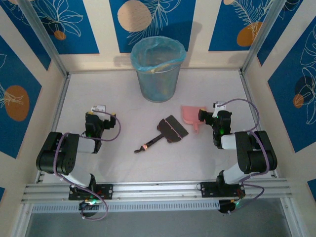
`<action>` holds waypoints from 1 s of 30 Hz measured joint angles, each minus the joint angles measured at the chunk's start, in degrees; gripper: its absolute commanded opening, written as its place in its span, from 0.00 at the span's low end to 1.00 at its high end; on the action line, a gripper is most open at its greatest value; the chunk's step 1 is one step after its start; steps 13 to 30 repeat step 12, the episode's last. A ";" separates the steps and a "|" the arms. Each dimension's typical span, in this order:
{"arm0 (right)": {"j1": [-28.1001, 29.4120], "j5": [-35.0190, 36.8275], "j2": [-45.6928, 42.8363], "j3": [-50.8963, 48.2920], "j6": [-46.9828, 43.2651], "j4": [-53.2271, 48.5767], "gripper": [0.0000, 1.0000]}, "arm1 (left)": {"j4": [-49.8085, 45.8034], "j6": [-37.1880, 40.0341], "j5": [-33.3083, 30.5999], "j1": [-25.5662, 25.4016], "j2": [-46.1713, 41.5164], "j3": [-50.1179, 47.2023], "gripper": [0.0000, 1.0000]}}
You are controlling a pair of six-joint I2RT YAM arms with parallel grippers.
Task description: Sweep away the paper scraps from the table
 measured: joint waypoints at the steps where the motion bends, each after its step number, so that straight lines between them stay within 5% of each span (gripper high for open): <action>1: 0.00 0.00 0.00 0.00 0.00 0.02 0.99 | 0.00 0.00 0.00 0.00 0.00 0.00 1.00; 30: 0.00 0.00 0.00 0.00 0.00 0.00 0.99 | -0.92 -0.07 1.92 0.85 0.00 0.35 1.00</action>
